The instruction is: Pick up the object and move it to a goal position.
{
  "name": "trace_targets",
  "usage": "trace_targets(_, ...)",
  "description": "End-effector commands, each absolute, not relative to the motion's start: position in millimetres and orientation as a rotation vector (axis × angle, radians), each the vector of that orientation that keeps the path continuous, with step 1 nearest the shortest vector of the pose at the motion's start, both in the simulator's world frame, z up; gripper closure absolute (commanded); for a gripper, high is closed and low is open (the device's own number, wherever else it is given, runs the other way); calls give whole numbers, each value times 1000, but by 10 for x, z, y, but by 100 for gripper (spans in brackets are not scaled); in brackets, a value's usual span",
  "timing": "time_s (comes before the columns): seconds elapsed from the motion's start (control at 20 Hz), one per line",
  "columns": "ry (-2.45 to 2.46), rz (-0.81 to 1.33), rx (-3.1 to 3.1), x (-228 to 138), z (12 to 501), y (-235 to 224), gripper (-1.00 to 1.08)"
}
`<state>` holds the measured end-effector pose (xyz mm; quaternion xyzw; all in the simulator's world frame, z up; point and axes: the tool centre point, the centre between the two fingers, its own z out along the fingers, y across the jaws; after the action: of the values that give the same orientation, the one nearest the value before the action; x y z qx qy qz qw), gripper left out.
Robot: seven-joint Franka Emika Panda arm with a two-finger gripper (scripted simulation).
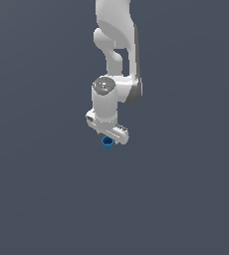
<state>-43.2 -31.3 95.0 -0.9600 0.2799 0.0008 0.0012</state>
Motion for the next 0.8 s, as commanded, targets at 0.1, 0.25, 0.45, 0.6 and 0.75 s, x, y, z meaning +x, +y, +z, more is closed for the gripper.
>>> trace_targets(0.1,929,0,-3001,-457,908,-332,-92)
trace_targets(0.25,927,1,-3002,-457,908,-332,-92)
trace_targets(0.45,928,1,-3001,-459,854,-333,-92)
trace_targets(0.6,929,1,-3001,-464,744,-331,-92)
trace_targets(0.75,932,0,-3000,-470,588,-335,-92)
